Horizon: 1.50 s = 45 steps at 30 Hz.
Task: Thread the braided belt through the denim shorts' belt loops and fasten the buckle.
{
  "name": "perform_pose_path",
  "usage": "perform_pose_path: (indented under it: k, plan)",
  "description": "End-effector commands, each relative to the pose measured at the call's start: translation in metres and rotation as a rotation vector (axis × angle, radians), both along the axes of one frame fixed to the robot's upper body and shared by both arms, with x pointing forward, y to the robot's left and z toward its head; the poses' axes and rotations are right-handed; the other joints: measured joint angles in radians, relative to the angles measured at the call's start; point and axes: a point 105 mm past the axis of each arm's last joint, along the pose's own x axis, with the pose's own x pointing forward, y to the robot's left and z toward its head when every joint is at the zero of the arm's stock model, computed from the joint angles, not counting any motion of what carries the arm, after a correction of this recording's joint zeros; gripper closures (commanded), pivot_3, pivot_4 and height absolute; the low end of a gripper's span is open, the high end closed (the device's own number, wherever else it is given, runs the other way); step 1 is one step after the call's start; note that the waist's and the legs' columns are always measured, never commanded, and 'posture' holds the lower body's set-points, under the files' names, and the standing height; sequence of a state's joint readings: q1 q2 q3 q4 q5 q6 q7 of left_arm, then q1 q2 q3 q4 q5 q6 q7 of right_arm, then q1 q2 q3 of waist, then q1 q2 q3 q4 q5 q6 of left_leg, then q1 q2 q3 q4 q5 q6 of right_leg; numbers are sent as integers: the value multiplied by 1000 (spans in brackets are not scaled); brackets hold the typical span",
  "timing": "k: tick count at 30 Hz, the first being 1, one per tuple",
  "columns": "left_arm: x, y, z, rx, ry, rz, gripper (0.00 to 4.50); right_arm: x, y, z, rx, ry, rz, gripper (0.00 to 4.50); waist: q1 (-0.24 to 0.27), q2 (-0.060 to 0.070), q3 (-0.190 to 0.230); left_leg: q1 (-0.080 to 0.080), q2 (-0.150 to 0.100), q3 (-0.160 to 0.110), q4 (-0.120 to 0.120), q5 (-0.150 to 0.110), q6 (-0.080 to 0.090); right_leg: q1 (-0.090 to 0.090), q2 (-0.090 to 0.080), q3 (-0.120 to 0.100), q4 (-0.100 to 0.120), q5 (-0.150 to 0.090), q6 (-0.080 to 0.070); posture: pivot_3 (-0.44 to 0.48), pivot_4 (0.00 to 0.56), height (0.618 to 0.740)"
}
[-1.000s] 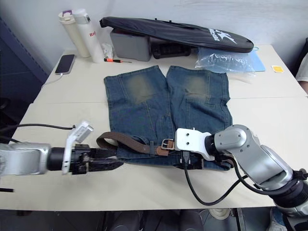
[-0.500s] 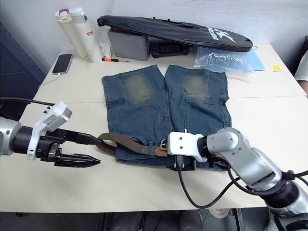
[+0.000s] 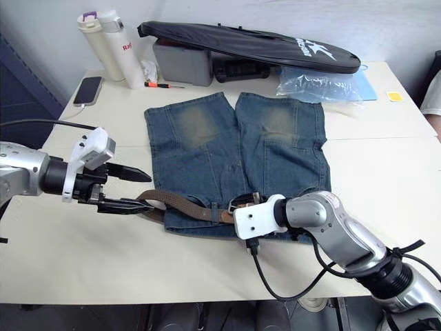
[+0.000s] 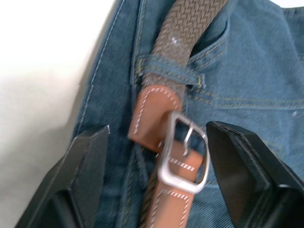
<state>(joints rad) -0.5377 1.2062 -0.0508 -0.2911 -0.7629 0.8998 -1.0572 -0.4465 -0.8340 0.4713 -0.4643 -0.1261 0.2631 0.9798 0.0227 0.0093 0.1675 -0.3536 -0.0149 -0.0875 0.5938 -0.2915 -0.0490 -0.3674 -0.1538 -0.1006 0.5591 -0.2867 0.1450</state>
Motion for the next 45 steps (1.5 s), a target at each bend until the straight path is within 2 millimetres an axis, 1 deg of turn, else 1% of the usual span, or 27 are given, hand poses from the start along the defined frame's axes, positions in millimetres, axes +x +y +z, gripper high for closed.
perform_pose_path:
  k: [1,4,10,13,24,26,27,28,45]
  plan:
    - [1,1,1,14,-53,-40,0,-4,3,12,15,-49,26,761,0,0,0,0,2,0,1,0,0,0,2,0,0,1,-1,0,150,740]
    - [4,3,-4,32,-63,-36,0,-5,3,8,6,-58,30,761,0,0,0,1,5,2,1,0,-1,-1,5,0,0,2,-4,0,150,740]
    - [7,-1,-4,23,-67,-44,0,-5,5,6,0,-76,40,761,0,-1,0,1,7,9,3,0,-2,-6,7,7,2,3,-6,0,150,740]
    - [5,-2,-6,25,-56,-53,0,-3,5,6,1,-89,34,1573,0,-1,0,2,7,13,4,0,-2,-7,8,12,7,4,-6,0,150,740]
    - [6,-4,-8,19,-58,-54,0,1,9,0,1,-87,44,1573,-2,-2,0,3,9,16,5,0,-1,-8,10,19,10,5,-6,0,150,740]
    - [6,-4,-8,18,-58,-50,0,2,10,0,4,-86,45,2187,-2,-2,0,4,9,17,6,0,-1,-9,10,20,11,5,-7,0,150,740]
    - [6,-4,-9,20,-58,-50,0,2,11,0,4,-86,46,2350,-2,-2,0,4,9,17,6,0,-1,-8,11,20,11,5,-7,0,150,740]
    - [6,-3,-9,22,-56,-48,0,2,11,-1,4,-86,46,2859,-2,-2,0,4,9,17,7,0,-1,-9,11,20,11,5,-7,0,150,740]
    - [4,-3,-10,31,-48,-51,0,3,15,-9,-2,-85,73,2859,-2,-2,-1,5,9,19,11,-1,1,-9,11,23,15,5,-7,0,150,740]
